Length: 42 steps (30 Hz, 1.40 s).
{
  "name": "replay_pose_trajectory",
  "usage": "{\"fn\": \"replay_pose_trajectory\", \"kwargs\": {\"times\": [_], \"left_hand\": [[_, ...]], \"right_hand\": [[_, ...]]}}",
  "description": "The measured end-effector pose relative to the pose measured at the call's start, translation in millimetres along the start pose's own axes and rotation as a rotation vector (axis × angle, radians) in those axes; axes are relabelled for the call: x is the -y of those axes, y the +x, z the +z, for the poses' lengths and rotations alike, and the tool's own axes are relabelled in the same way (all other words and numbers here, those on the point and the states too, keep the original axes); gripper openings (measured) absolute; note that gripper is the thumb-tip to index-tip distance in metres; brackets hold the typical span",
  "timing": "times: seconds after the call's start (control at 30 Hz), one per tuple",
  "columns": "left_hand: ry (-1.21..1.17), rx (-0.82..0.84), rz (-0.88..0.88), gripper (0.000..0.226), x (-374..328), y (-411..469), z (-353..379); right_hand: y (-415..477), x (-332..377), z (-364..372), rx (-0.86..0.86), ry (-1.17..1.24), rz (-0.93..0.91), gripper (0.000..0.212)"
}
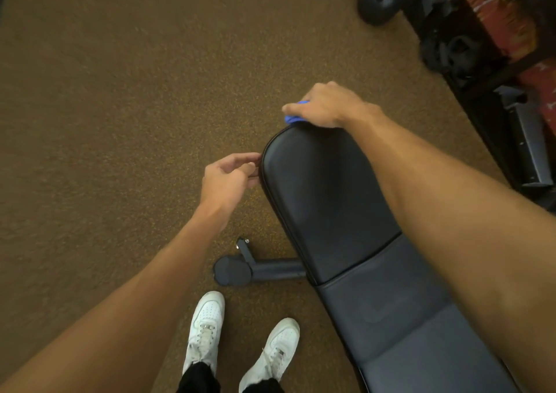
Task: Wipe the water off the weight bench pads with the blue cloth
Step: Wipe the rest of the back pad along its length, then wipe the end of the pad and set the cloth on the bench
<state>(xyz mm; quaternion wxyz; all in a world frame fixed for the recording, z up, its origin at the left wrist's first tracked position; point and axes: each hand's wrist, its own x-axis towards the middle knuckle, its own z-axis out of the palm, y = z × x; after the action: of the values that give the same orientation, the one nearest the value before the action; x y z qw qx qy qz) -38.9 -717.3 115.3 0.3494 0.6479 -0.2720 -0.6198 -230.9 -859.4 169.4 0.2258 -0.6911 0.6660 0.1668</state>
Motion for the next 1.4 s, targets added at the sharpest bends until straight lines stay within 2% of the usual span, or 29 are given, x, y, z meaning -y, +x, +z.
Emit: {"fn": "replay_pose_trajectory", "kwargs": {"times": [0.07, 0.13, 0.23, 0.33, 0.43, 0.57, 0.67, 0.77, 0.83, 0.93, 1.1, 1.23, 1.3, 1.4], "left_hand": [[0.003, 0.014, -0.009, 0.026, 1.6, -0.9, -2.7], [-0.008, 0.017, -0.018, 0.024, 4.4, -2.7, -3.8], [-0.023, 0.021, -0.027, 0.024, 4.7, -6.6, -5.9], [-0.015, 0.051, -0.02, 0.025, 3.6, -10.5, -11.2], [-0.046, 0.078, -0.069, 0.026, 7.7, -9.1, -17.8], [-0.157, 0.035, -0.171, 0.028, 17.7, -9.5, -26.5], [-0.164, -0.014, -0.168, 0.028, 24.7, -15.4, -32.9], [-0.179, -0.038, -0.145, 0.028, 26.7, -21.5, -37.4], [-0.176, -0.028, -0.116, 0.026, 24.9, -25.4, -35.3], [-0.178, 0.006, -0.07, 0.024, 19.6, -27.6, -25.3], [-0.123, -0.027, -0.01, 0.023, 2.5, -26.7, -10.5], [0.026, -0.112, 0.218, 0.014, -3.9, -32.6, 6.3], [0.141, -0.116, 0.349, 0.014, -4.5, -36.9, 15.9], [0.317, -0.107, 0.407, 0.014, -5.0, -37.2, 26.1]], "right_hand": [[0.8, 2.7, 1.6, -0.044, -0.057, 0.045, 0.068], [-2.9, 23.1, 12.5, -0.051, -0.124, -0.062, 0.062], [-14.2, 37.8, 27.7, -0.058, -0.09, -0.234, 0.054], [-14.0, 18.9, 20.8, -0.128, -0.027, -0.132, 0.056], [-18.2, 21.9, 21.0, -0.173, -0.073, -0.035, 0.059], [-39.9, 60.7, 49.0, -0.238, -0.188, -0.277, 0.052], [-65.2, 62.8, 82.8, -0.311, -0.294, -0.498, 0.049], [-84.4, 44.1, 110.8, -0.44, -0.207, -0.61, 0.054], [-96.6, 32.5, 117.8, -0.462, -0.089, -0.605, 0.066], [-108.5, 25.5, 116.0, -0.404, 0.062, -0.575, 0.082], [-106.3, 8.5, 114.3, -0.442, 0.207, -0.429, 0.076], [-122.1, 0.9, 132.5, -0.56, 0.351, -0.235, 0.072], [-134.0, -1.5, 140.4, -0.527, 0.381, -0.21, 0.081], [-151.7, -15.1, 142.6, -0.446, 0.483, -0.248, 0.092]]}}
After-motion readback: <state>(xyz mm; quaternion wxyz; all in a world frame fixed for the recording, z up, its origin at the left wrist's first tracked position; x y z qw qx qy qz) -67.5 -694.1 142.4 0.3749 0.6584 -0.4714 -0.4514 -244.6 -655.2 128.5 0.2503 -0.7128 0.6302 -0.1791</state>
